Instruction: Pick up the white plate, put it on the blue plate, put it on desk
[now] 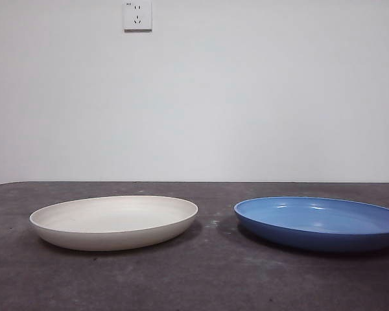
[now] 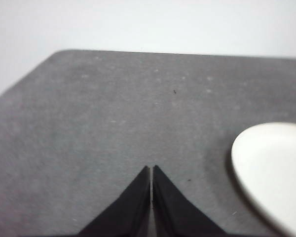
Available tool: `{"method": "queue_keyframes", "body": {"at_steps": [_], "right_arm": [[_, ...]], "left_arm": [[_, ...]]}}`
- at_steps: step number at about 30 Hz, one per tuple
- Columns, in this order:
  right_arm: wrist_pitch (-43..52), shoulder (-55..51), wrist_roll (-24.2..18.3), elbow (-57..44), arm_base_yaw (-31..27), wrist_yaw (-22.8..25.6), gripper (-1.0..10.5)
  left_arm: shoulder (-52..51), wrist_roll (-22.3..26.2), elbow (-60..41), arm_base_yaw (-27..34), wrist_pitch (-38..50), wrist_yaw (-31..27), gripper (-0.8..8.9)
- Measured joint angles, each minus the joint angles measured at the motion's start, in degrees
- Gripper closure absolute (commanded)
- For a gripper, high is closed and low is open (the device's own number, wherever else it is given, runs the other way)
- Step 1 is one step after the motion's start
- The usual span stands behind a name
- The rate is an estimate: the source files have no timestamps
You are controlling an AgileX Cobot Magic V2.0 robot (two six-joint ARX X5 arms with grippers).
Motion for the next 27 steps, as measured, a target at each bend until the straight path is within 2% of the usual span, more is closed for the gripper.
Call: {"method": "queue_keyframes", "body": {"at_steps": [8, 11, 17, 27], "right_arm": [[-0.6, 0.0, 4.7, 0.0, 0.0, -0.1, 9.4], [-0.6, 0.0, 5.6, 0.0, 0.0, -1.5, 9.4], [-0.8, 0.0, 8.2, 0.1, 0.0, -2.1, 9.4], [-2.7, 0.0, 9.5, 8.5, 0.0, -2.1, 9.4]], "left_arm": [[0.0, -18.4, 0.0, 0.0, 1.6, 0.1, 8.05], [0.0, -21.9, 0.0, 0.0, 1.6, 0.7, 8.05], [0.0, -24.3, 0.1, 0.0, 1.3, 5.6, 8.04], [1.1, -26.5, 7.6, 0.0, -5.0, 6.5, 8.04]]}}
